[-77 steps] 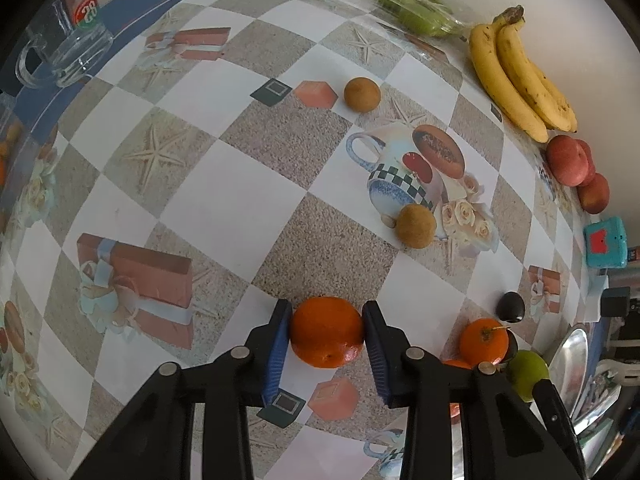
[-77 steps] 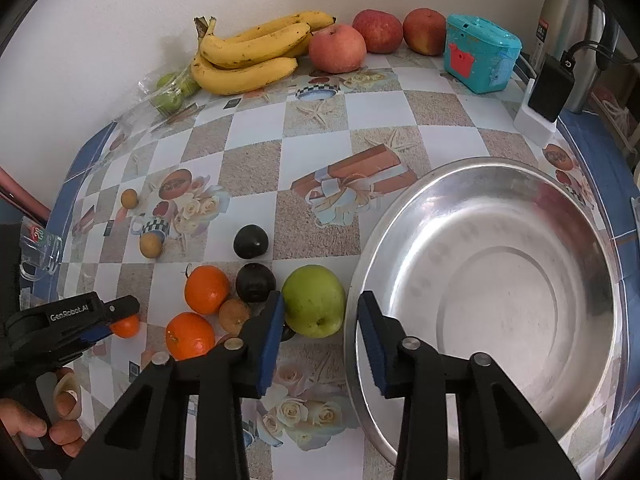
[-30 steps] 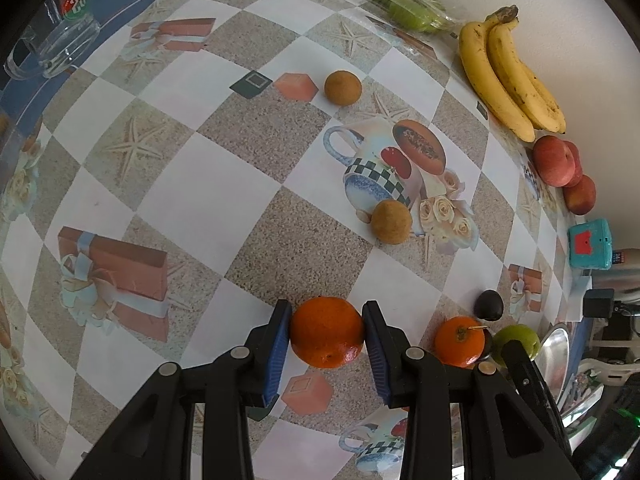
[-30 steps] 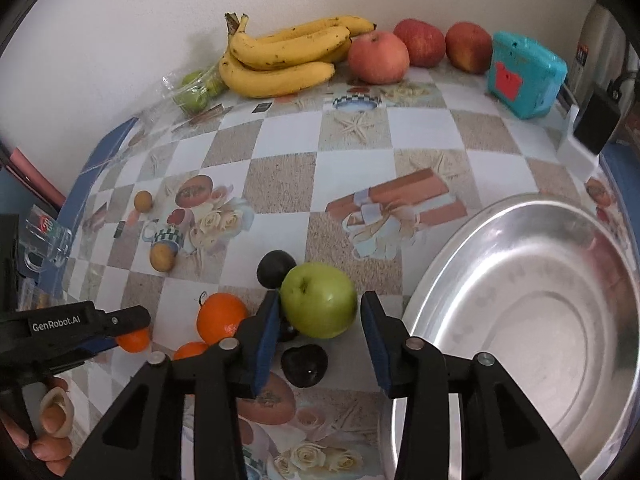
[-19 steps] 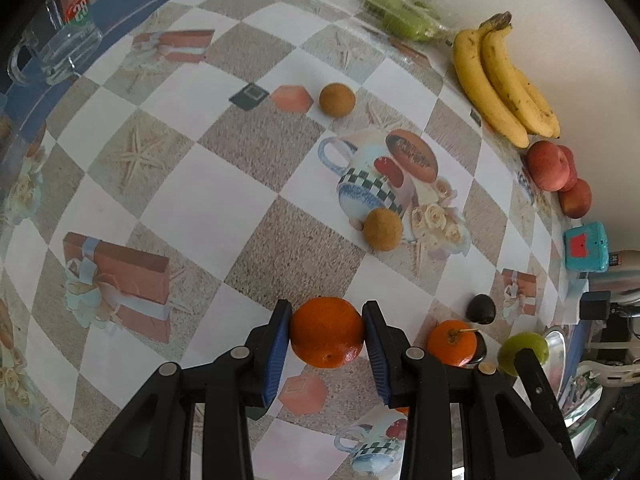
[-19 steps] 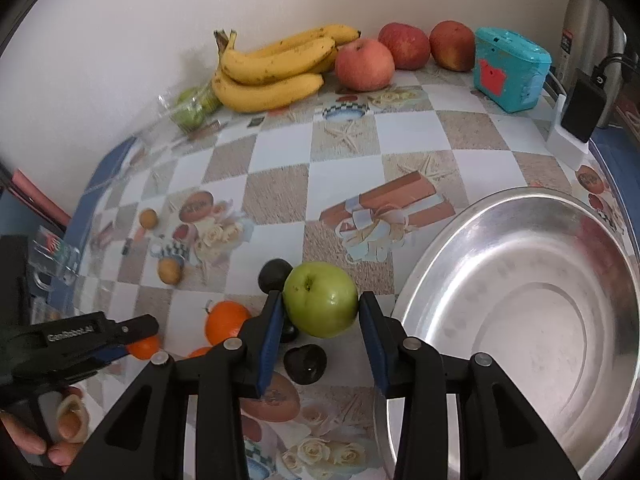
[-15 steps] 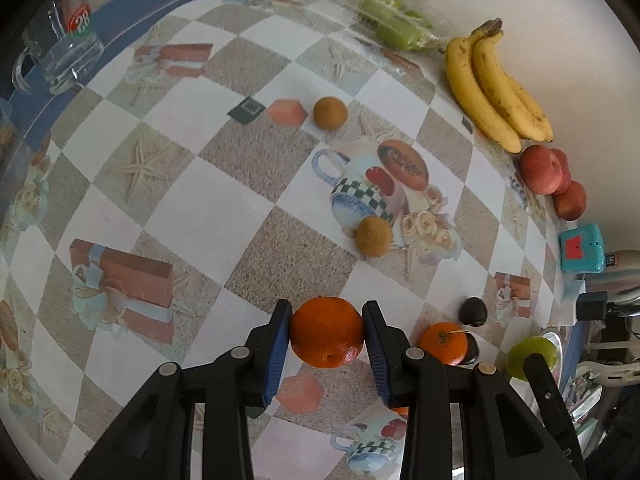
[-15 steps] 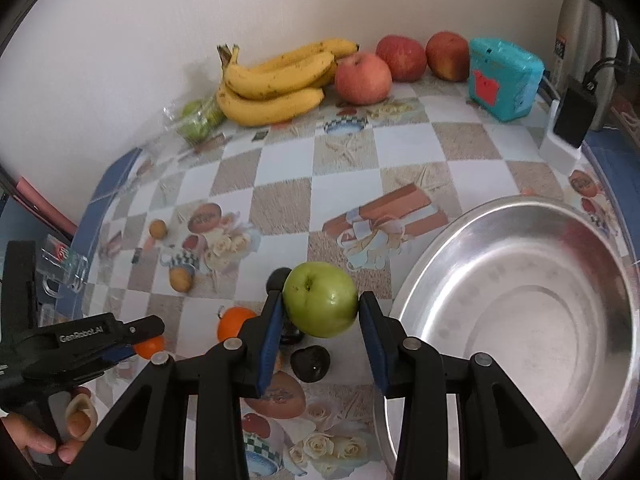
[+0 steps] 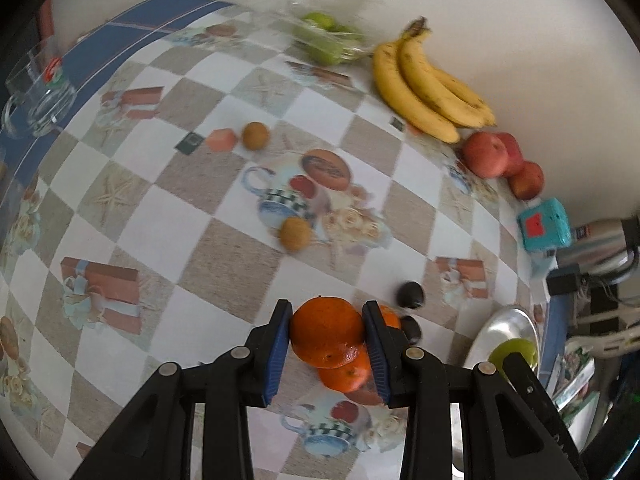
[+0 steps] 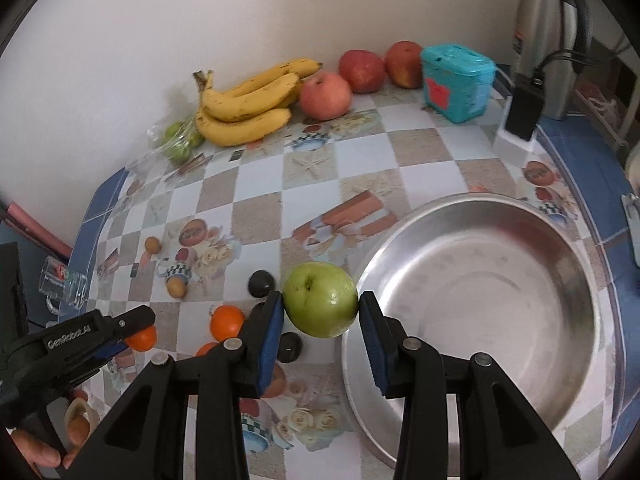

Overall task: Organize fruits
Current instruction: 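Lift the green pear with the right gripper and carry it over the steel bowl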

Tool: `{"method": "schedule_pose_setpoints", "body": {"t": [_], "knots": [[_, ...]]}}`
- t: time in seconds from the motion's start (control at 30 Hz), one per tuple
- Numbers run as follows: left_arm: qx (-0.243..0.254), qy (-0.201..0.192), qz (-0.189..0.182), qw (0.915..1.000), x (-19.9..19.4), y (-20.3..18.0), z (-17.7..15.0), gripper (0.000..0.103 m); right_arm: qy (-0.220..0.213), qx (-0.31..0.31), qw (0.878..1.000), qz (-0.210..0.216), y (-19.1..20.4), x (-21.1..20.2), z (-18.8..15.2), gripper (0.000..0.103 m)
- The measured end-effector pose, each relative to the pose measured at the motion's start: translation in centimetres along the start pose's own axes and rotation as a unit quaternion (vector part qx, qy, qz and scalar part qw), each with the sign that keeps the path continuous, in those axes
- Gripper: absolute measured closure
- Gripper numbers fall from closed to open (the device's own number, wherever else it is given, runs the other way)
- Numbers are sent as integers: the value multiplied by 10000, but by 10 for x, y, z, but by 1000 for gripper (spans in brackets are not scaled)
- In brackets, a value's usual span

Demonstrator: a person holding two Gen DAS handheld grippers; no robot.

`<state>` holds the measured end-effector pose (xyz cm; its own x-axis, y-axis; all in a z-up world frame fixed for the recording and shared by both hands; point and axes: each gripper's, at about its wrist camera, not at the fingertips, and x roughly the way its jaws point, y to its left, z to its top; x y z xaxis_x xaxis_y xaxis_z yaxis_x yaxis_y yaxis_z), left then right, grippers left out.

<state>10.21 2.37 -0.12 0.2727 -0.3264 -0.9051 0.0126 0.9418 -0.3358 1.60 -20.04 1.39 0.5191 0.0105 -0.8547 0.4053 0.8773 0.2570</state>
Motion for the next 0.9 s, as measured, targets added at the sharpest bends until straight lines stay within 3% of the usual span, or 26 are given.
{"method": "schedule_pose_setpoints", "body": {"t": [0.17, 0.33, 0.43, 0.6, 0.9], "knots": [[365, 56, -63, 9993, 2, -26, -12, 64, 17, 303, 9992, -268, -26, -7, -1, 63], [868, 149, -197, 9959, 5, -61, -28, 64, 83, 626, 9945, -831, -63, -11, -4, 63], [1164, 220, -346, 9924, 7, -86, -43, 64, 116, 862, 9920, -912, -82, -12, -6, 63], [1747, 335, -606, 9822, 13, -126, -70, 64, 105, 1256, 9877, -922, -111, -17, -8, 63], [2669, 215, -613, 9615, 30, -175, -102, 64, 158, 1571, 9818, -1056, -135, -18, -11, 62]]}}
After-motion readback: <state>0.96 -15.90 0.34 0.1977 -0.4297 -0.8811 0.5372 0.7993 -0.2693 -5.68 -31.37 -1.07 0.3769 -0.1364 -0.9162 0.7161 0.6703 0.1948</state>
